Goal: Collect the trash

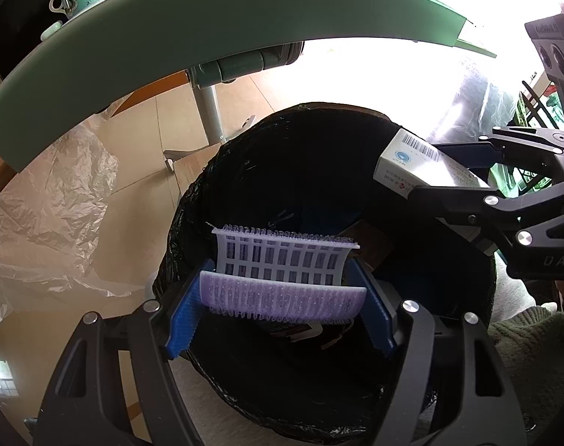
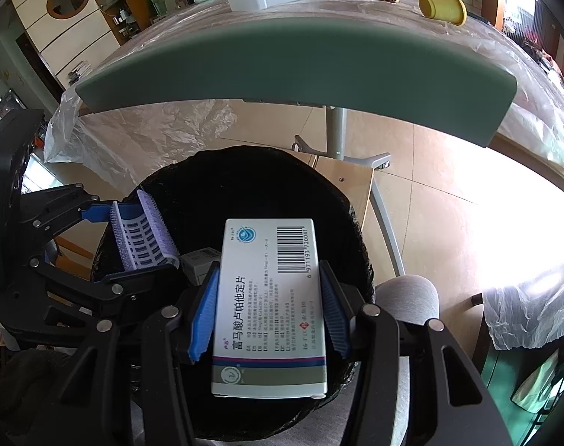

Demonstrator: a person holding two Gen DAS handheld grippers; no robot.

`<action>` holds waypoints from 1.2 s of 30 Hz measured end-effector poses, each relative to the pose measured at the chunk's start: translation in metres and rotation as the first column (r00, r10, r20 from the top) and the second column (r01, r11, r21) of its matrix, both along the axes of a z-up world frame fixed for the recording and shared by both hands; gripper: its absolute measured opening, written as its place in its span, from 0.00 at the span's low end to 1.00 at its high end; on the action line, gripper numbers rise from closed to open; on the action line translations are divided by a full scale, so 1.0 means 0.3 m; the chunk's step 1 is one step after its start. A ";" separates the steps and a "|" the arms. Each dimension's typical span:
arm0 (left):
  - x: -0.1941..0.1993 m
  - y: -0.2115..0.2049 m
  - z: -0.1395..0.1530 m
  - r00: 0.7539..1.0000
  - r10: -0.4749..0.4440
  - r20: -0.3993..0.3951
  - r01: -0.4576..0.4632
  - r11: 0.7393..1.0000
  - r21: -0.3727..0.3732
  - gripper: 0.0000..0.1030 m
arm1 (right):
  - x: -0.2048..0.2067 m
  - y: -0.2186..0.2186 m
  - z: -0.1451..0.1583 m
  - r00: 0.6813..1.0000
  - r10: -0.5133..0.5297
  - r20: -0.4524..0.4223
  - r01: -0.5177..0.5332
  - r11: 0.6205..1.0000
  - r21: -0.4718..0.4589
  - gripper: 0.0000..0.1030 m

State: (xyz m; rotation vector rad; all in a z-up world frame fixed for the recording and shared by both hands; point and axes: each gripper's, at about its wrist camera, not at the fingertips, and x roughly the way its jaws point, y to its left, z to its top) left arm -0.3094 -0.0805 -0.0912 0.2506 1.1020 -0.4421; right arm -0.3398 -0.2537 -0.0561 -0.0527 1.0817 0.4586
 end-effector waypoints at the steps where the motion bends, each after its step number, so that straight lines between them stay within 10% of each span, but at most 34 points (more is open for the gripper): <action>1: 0.000 -0.001 -0.001 1.000 0.000 0.002 0.000 1.000 0.004 0.72 | 0.001 0.001 -0.001 1.000 0.000 0.000 0.000 1.000 -0.002 0.49; 20: 0.005 -0.020 -0.009 1.000 -0.025 0.013 0.024 0.999 0.025 0.72 | 0.004 0.016 -0.013 1.000 0.000 0.006 0.000 1.000 -0.013 0.49; 24: -0.002 -0.020 0.014 0.999 -0.020 0.048 0.020 1.000 0.014 0.84 | -0.002 -0.006 0.006 0.999 -0.031 0.032 0.031 0.999 0.018 0.71; 32: -0.024 -0.006 0.075 0.997 -0.013 0.073 0.013 1.000 0.001 0.84 | -0.047 -0.040 0.090 0.994 -0.043 0.097 0.042 0.999 0.016 0.74; 36: -0.070 0.023 0.259 0.985 -0.030 0.168 0.047 0.994 -0.098 0.84 | -0.122 -0.071 0.277 0.964 0.009 0.265 -0.021 0.999 0.040 0.84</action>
